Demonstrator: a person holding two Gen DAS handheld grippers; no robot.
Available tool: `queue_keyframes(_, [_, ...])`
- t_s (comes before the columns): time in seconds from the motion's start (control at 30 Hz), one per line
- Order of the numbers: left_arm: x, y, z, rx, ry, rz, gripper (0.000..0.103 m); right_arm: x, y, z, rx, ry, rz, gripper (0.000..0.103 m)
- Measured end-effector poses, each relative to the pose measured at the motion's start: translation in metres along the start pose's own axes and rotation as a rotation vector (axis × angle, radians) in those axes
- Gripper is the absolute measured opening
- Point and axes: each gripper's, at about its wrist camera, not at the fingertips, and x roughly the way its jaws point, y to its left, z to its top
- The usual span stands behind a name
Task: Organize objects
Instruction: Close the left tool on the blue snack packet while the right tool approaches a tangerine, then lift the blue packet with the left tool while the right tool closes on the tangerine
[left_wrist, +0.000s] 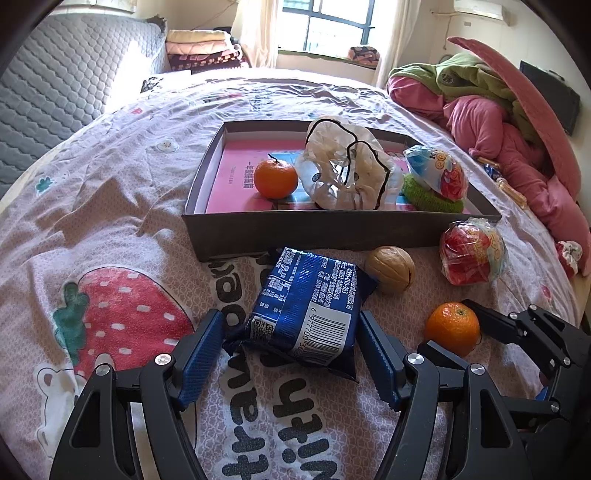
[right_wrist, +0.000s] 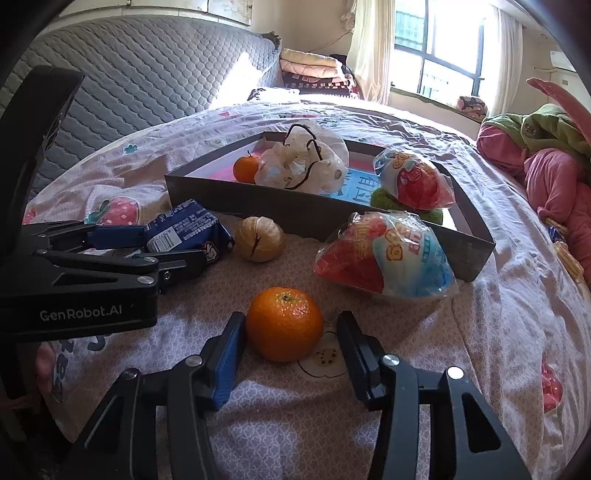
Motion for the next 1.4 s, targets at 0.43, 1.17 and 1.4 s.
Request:
queue_keyframes(0.43, [0.010,0.004,0.005,-0.020,-0.024,-0.029,0.074,0.002,0.004,0.001,-0.016,-0.007,0.014,0.039])
queue_keyframes(1.17, [-0.002,0.005,-0.001,-0.034,-0.032,-0.053,0.057,-0.005,0.006,0.001,-0.022,-0.025,0.045,0.039])
queue_keyframes(1.4, [-0.017,0.002,-0.005,-0.026,-0.046,-0.024,0.057,-0.017,0.007,0.003,-0.024,-0.059,0.058,0.039])
